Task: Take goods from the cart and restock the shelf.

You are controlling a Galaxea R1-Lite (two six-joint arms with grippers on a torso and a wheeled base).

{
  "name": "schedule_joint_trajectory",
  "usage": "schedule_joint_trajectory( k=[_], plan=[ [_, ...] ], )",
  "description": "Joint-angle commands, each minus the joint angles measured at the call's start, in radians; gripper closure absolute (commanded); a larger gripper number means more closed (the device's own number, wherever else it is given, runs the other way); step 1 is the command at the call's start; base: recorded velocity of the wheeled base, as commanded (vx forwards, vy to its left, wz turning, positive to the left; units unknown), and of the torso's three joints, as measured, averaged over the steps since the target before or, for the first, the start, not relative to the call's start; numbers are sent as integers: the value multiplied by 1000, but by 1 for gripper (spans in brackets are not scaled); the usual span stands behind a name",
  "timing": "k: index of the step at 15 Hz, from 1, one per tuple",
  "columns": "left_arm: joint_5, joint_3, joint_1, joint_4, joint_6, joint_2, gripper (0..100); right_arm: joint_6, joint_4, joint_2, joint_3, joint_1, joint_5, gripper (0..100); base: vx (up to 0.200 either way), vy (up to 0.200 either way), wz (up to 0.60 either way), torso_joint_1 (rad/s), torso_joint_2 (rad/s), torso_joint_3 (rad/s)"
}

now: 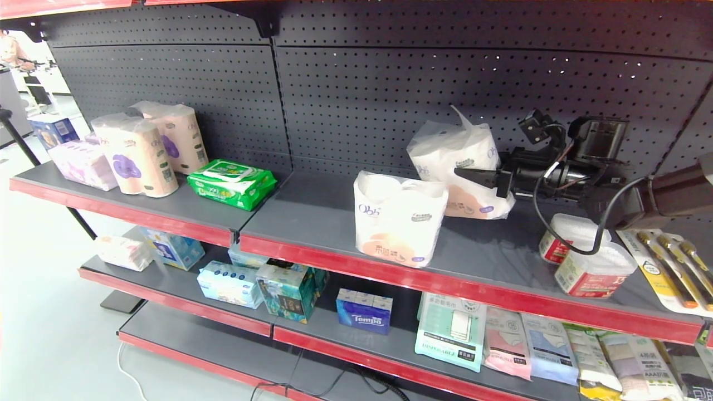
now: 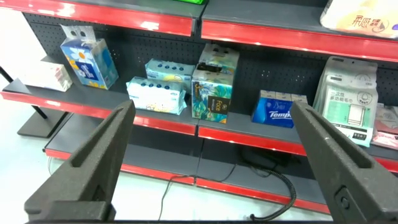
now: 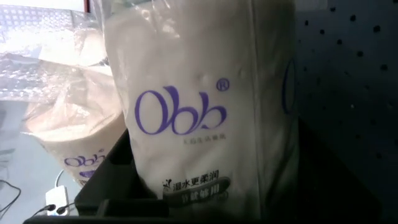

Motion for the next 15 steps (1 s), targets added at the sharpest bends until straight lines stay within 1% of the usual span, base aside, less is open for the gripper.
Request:
schedule_joint_trajectory(
  k=[1, 6, 15],
  plan=[
    [0, 0, 0, -1, 0, 1, 0, -1, 1, 19, -16, 12, 0, 100, 0, 0, 0, 0, 0, 0],
    [0, 0, 0, -1, 0, 1, 0, 0, 1, 50, -53, 52, 0, 100, 0, 0, 0, 0, 0, 0],
    [0, 0, 0, -1, 0, 1, 0, 20, 1, 119, -128, 98, -3, 100, 0, 0, 0, 0, 0, 0]
  ],
)
